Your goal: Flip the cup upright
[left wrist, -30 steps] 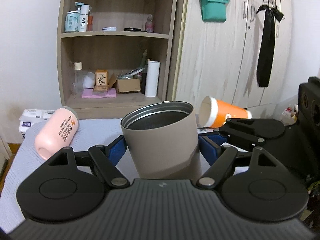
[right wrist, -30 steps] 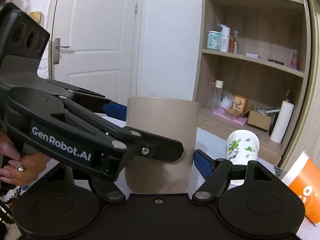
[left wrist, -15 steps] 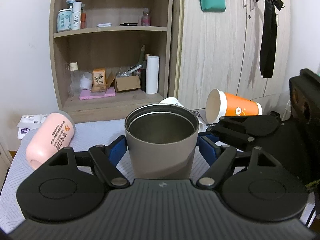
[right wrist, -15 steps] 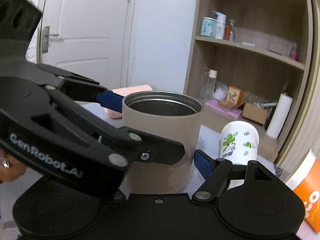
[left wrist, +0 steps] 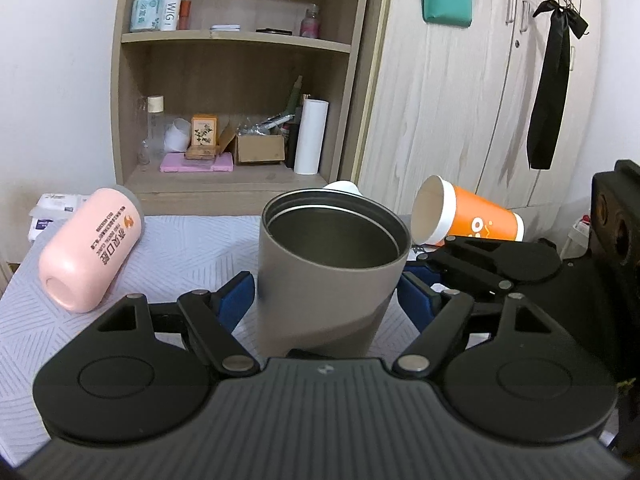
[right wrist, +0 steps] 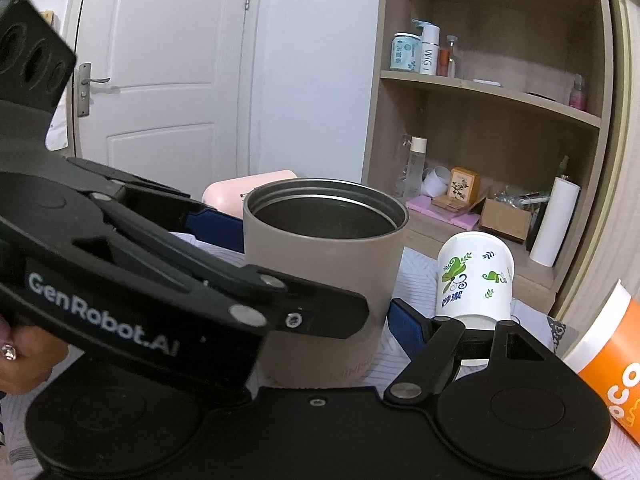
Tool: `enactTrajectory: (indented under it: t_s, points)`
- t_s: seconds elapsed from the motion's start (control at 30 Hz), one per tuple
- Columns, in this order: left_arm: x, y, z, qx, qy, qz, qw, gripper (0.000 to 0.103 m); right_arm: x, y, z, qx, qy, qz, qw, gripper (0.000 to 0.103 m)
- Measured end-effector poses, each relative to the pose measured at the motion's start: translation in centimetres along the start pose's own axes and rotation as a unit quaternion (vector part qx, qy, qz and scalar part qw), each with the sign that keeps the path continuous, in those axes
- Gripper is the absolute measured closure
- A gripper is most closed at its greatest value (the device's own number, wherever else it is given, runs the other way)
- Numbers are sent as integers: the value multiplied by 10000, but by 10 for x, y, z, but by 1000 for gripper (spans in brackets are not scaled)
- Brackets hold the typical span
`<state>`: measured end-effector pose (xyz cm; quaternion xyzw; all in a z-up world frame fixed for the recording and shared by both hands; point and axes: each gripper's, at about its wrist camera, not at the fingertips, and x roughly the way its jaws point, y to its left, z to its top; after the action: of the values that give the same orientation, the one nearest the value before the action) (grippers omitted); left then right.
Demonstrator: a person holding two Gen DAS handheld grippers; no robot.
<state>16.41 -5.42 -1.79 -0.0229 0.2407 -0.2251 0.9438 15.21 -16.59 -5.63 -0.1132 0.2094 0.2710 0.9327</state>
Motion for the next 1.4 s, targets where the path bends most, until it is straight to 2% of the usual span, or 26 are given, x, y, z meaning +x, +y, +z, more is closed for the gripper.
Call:
enactTrajectory:
  t_s: [0.3, 0.5, 0.67, 0.77, 0.9, 1.07, 1.13, 1.3, 1.4]
  points:
    - [-26, 0, 2, -174, -30, 62, 9998, 24, -29, 14, -2, -117, -6, -114, 9999, 21]
    - [-60, -6, 2, -246, -53, 227, 9994, 23, -72, 31, -3, -71, -388, -184, 9991, 20]
    - [-91, -14, -1, -236, -113, 438, 9987, 23, -102, 44, -4, 12, -440, -668, 9968, 19]
    - [-107, -17, -3, -235, -146, 593, 9979, 23, -112, 52, -5, 136, -139, -1133, 9934, 19]
    - [-126, -21, -9, -240, -253, 841, 9958, 23, -127, 50, -8, 582, -21, -1197, 9911, 19]
    - [-141, -26, -15, -175, -256, 1033, 9942, 23, -138, 55, -9, 712, 58, -1640, 9839, 18]
    - [-146, -28, -16, -157, -243, 1053, 9940, 23, -148, 57, -11, 821, 27, -1648, 9829, 18]
    - [-153, -31, -18, -180, -191, 1146, 9931, 22, -162, 67, -8, 740, -147, -1712, 9823, 18]
    - [-156, -32, -20, -182, -193, 1217, 9922, 21, -167, 71, -5, 707, -220, -1769, 9814, 14]
